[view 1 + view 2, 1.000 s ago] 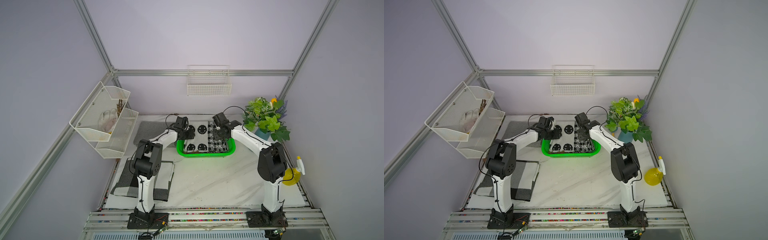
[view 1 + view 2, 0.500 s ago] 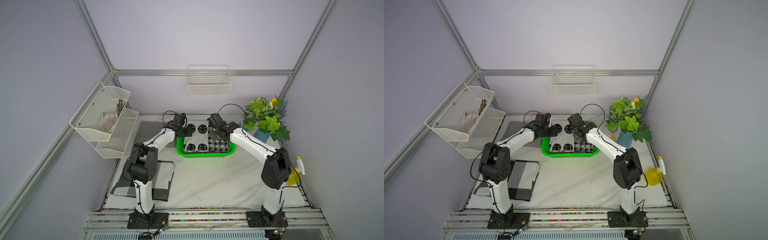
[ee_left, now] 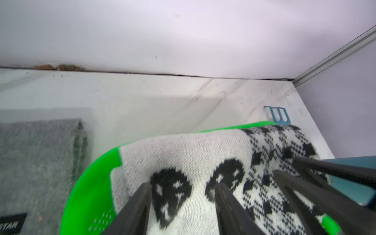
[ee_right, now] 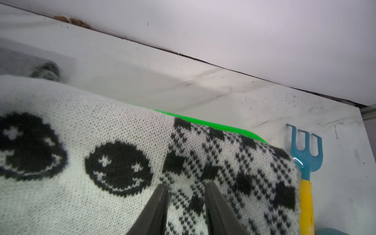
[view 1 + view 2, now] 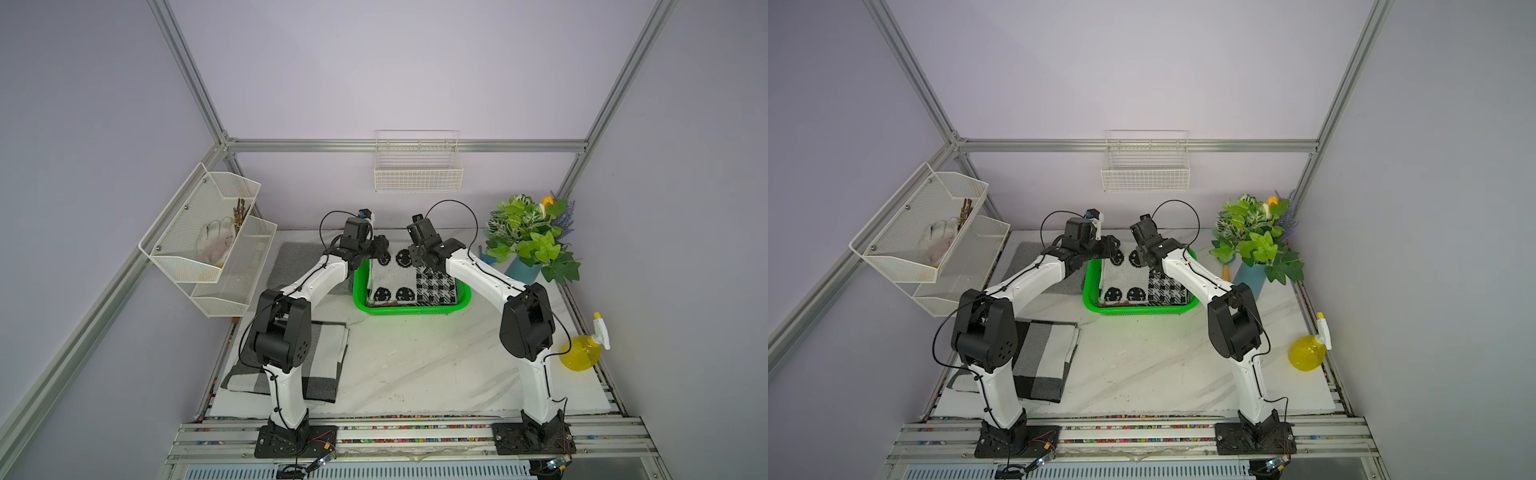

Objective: Put the folded scarf in the basket
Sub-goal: Place the scarf in the basket.

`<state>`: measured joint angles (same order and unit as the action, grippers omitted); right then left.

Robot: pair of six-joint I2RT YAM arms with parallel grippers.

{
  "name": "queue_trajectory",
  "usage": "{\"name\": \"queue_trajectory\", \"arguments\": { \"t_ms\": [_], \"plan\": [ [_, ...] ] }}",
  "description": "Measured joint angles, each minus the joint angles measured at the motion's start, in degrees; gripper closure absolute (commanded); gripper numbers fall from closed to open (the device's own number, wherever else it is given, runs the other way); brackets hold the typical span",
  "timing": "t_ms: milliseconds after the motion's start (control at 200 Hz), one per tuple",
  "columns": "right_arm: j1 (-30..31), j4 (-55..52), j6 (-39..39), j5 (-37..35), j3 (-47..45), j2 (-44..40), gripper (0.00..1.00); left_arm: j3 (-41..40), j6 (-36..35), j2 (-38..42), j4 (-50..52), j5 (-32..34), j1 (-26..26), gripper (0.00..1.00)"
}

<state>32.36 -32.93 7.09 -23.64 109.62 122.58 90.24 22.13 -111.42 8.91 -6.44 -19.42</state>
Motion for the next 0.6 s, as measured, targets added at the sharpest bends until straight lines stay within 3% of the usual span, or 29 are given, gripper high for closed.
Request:
{"name": "queue_trajectory", "arguments": {
  "t_ms": [255, 465, 600],
  "plan": [
    [-1.2, 6.5, -0.2, 1.5, -3.8, 0.9, 0.7, 6.8, 0.9, -10.3, -5.7, -2.1, -1.5, 0.49],
    [-1.5, 11.8, 1.0, 3.6, -13.9, 0.9, 0.7, -2.5, 1.3, -10.7, -12.4, -2.2, -1.7, 0.52],
    [-1.6, 14.1, 1.6, 4.0, -15.8, 1.1, 0.7, -6.4, 1.3, -10.7, -16.4, -2.1, -1.7, 0.52]
  ]
}}
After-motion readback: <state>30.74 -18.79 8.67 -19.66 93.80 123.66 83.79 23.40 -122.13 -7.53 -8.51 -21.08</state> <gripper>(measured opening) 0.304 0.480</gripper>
